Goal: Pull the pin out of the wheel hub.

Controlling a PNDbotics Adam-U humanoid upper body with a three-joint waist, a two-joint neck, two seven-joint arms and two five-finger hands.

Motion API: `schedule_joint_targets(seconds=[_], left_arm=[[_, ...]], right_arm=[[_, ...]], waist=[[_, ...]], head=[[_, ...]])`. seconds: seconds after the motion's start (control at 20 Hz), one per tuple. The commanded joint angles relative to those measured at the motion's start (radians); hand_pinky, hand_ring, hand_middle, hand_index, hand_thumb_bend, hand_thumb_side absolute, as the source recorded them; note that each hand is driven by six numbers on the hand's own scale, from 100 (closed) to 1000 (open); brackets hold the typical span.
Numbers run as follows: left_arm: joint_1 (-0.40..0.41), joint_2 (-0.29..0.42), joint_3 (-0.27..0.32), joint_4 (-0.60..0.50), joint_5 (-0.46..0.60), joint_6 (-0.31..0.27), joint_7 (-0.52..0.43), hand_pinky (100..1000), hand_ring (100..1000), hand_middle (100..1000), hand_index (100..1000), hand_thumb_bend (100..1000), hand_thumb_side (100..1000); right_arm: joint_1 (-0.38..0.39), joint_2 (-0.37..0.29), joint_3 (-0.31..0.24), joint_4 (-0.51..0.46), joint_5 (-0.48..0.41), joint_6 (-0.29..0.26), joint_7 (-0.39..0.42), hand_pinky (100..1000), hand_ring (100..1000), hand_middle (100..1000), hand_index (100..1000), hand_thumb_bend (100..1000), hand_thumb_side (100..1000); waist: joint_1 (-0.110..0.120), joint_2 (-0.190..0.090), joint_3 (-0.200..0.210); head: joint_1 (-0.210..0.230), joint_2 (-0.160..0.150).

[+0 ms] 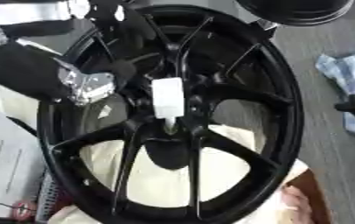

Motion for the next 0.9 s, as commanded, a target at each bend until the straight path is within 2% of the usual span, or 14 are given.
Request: schedule_joint_targets(seconds=[0.05, 0.3, 0.4, 0.55, 0.6, 0.7, 0.9], left_arm=[[-0.034, -0.005, -0.002, -0.01, -0.019, 0.053, 0.002, 842, 828, 772, 906, 162, 396], [-0.069, -0.03, -0.043, -0.01, -0.059, 0.129, 0.039, 843, 826, 770, 899, 209, 401], [-0.074, -0.034, -0.064, -0.01, -0.071, 0.141, 0.058, 844, 827, 772, 898, 223, 413], [-0.067, -0.028, -0.086, -0.01, -0.089, 0.141, 0.075, 844, 829, 774, 900, 227, 437], [-0.061, -0.026, -0.09, -0.01, -0.091, 0.137, 0.077, 848, 833, 779, 904, 241, 489], [-0.049, -0.019, -0.095, -0.01, -0.096, 0.129, 0.078, 848, 834, 780, 906, 244, 506], [-0.018, 0.0, -0.101, -0.01, -0.108, 0.098, 0.117, 842, 828, 777, 903, 220, 468]], right_arm=[[-0.003, -0.012, 0.0, -0.021, 0.009, 0.007, 0.002, 992, 736, 601, 710, 100, 692], [-0.006, -0.004, 0.003, -0.021, 0.015, 0.014, 0.002, 993, 736, 601, 710, 100, 710], [-0.009, -0.001, 0.005, -0.021, 0.018, 0.018, 0.002, 994, 736, 601, 710, 100, 717], [-0.012, 0.003, 0.007, -0.021, 0.022, 0.024, 0.003, 994, 736, 601, 710, 100, 725], [-0.013, 0.005, 0.007, -0.021, 0.024, 0.026, 0.003, 994, 736, 601, 711, 100, 731], [-0.015, 0.008, 0.009, -0.021, 0.026, 0.029, 0.003, 995, 736, 601, 711, 100, 735], [-0.017, 0.016, 0.01, -0.021, 0.032, 0.036, 0.003, 996, 737, 601, 711, 100, 748]], waist=[[-0.001, -0.012, -0.001], [-0.001, -0.003, -0.005], [0.0, 0.001, -0.005], [0.0, 0.008, -0.005], [0.0, 0.01, -0.004], [-0.001, 0.013, -0.005], [-0.002, 0.02, -0.005]], head=[[-0.002, -0.009], [-0.012, -0.033], [-0.014, -0.037], [-0.015, -0.036], [-0.014, -0.035], [-0.013, -0.034], [-0.01, -0.033]])
